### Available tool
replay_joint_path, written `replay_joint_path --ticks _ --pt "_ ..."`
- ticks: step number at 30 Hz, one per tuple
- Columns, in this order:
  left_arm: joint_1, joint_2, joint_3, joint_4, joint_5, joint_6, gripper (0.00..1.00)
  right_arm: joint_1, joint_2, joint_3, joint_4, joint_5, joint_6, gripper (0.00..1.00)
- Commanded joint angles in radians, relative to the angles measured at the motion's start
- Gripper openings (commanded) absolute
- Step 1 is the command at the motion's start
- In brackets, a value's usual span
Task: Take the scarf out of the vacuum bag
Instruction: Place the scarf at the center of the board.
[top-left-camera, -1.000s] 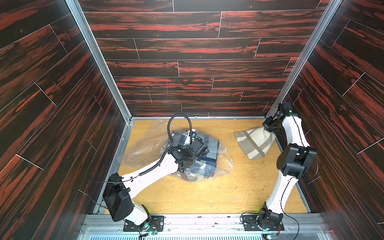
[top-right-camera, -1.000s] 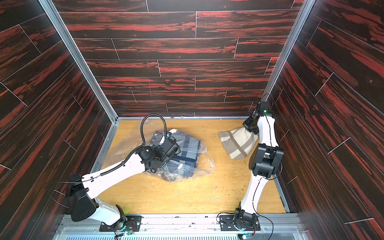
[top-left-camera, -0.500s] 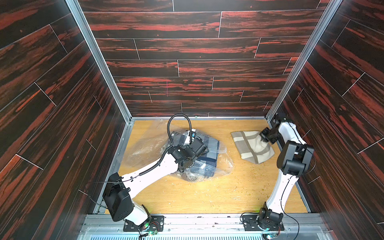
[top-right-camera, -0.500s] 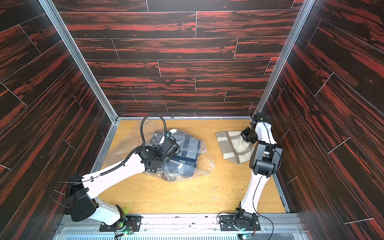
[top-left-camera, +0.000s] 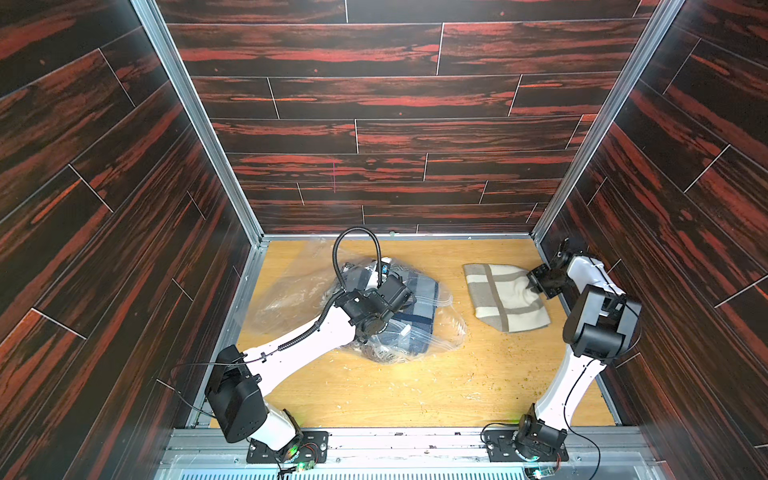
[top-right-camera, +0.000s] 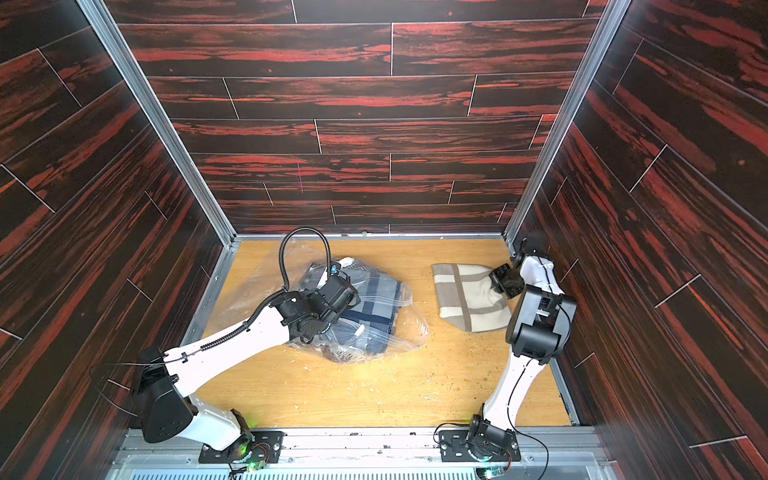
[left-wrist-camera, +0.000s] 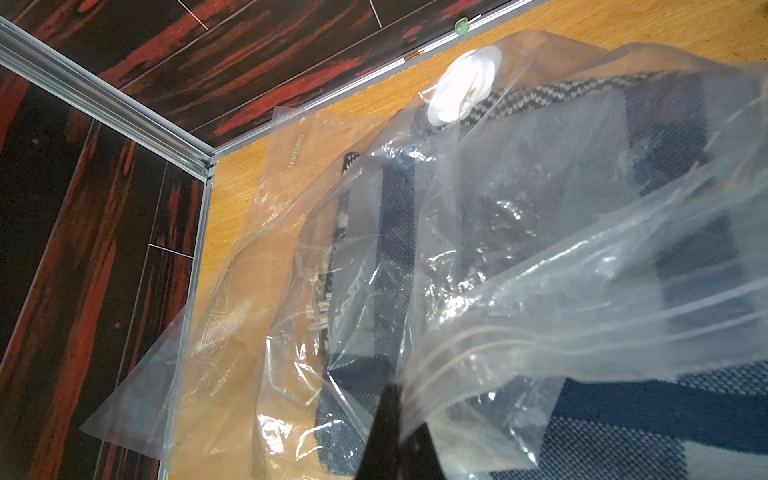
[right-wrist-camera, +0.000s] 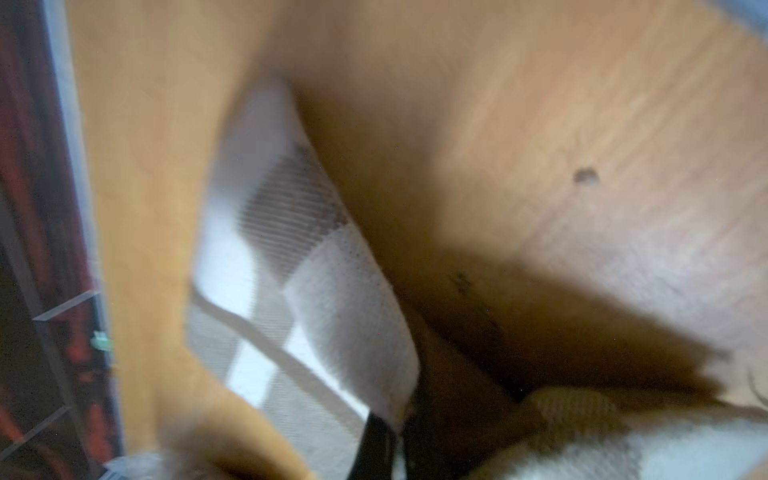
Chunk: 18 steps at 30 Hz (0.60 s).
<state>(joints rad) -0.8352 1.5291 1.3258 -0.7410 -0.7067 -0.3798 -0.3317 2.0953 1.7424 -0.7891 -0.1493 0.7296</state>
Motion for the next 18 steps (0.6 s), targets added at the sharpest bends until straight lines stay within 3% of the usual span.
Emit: replay_joint_path --ticks 1,7,12,18 --pt "0.018 -0.041 -0.004 -0.026 -0.046 0.007 0.00 -0.012 0.061 0.105 -0.027 -0.019 0.048 0.00" --pt "0.018 -0.045 0.002 -0.037 -0.051 0.005 0.00 -0.018 0.146 0.237 -0.076 -0.029 0.090 0.00" --pt "0.018 -0.058 -0.002 -0.046 -0.058 -0.006 0.00 -0.036 0.142 0.218 -0.052 -0.016 0.126 0.00" --pt "0.018 -0.060 -0.007 -0.048 -0.063 -0.008 0.00 -0.024 0.223 0.327 -0.103 -0.085 0.080 0.00"
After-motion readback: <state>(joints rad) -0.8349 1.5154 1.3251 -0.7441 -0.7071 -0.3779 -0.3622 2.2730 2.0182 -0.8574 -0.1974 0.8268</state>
